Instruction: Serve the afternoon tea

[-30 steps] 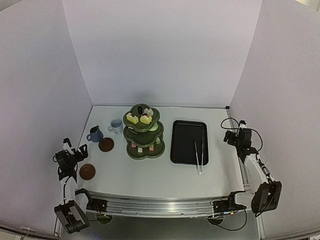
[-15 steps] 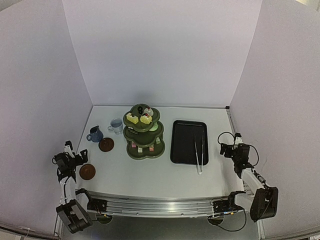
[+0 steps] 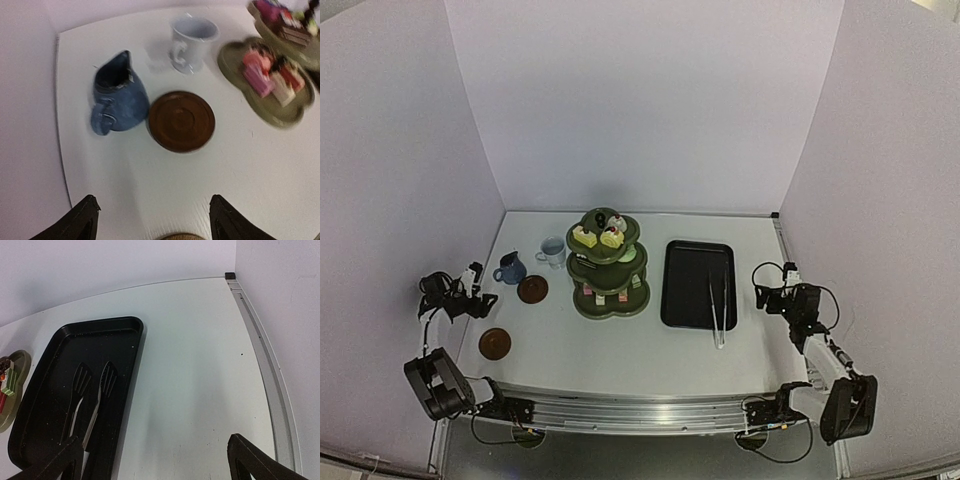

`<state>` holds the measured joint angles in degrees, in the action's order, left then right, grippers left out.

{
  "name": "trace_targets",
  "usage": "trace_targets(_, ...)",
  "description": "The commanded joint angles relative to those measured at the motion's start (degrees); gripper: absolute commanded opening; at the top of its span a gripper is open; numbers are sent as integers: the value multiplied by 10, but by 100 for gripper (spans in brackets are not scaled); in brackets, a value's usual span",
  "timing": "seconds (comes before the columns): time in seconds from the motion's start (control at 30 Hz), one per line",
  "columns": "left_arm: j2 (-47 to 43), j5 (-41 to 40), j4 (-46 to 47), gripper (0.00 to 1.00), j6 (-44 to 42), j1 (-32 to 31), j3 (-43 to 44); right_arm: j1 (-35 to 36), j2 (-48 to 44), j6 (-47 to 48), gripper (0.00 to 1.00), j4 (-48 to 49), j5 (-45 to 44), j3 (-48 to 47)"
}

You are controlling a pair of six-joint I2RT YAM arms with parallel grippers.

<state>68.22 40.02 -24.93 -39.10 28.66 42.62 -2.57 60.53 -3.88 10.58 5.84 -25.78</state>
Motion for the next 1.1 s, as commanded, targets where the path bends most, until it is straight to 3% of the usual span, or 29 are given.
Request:
trace_targets(0.0, 34, -76, -244, 74, -374, -17, 0, 0, -23, 22, 98, -29, 38, -37)
trace_targets(0.17, 66, -152, -308, 84, -528, -12, -3, 0, -33, 30, 97, -52, 55, -57)
trace_targets(0.33, 97, -197, -294, 82, -541, -11, 0, 0, -50, 24, 97, -55, 68, -59)
trace_targets(0.57, 111, -265, -168, 83, -559, -14, -57, 0, -98, 17, 97, -74, 61, -49)
trace_targets(0.73, 131, -224, -146, 83, -480, -18, -17, 0, -109, 14, 97, -95, 68, -59)
trace_targets(1.07, 176, -156, -286, 80, -497, -3, 103, 0, -111, 21, 97, -106, 72, -64)
